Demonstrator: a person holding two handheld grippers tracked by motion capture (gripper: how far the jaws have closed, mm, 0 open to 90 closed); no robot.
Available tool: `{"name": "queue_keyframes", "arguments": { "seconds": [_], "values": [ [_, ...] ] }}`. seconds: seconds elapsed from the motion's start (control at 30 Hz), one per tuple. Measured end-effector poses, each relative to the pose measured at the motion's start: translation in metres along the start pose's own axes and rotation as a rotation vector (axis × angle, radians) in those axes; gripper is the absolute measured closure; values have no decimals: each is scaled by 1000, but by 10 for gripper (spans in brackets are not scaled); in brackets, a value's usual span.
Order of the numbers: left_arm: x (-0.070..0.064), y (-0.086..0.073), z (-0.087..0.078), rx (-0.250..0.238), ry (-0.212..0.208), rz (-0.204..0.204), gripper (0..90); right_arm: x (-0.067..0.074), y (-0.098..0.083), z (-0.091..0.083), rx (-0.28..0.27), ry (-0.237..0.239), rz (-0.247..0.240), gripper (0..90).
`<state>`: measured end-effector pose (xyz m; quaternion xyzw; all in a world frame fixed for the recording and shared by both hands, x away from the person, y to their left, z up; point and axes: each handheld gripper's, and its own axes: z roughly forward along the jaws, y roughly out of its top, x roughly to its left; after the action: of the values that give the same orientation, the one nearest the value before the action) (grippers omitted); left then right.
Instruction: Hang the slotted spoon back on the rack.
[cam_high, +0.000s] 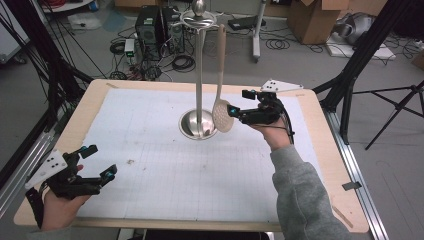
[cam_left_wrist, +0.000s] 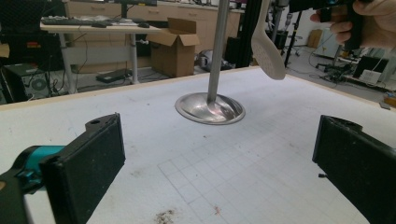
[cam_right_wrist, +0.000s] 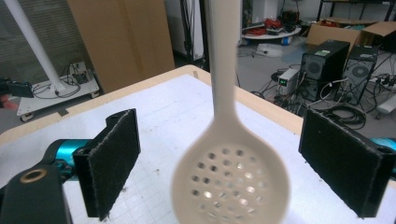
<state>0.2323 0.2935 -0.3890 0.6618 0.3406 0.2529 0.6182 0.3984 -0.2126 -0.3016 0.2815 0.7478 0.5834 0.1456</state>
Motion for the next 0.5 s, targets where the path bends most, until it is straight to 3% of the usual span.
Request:
{"name": "queue_keyframes", "arguments": {
  "seconds": [0.4,0.5],
  "values": [
    [1,1,8,-1,-13,0,27,5,-19,-10,24,1,-27,116],
    [0,2,11,0,-12,10,27,5,-23,-15,-1,25,3,115]
  ]
}}
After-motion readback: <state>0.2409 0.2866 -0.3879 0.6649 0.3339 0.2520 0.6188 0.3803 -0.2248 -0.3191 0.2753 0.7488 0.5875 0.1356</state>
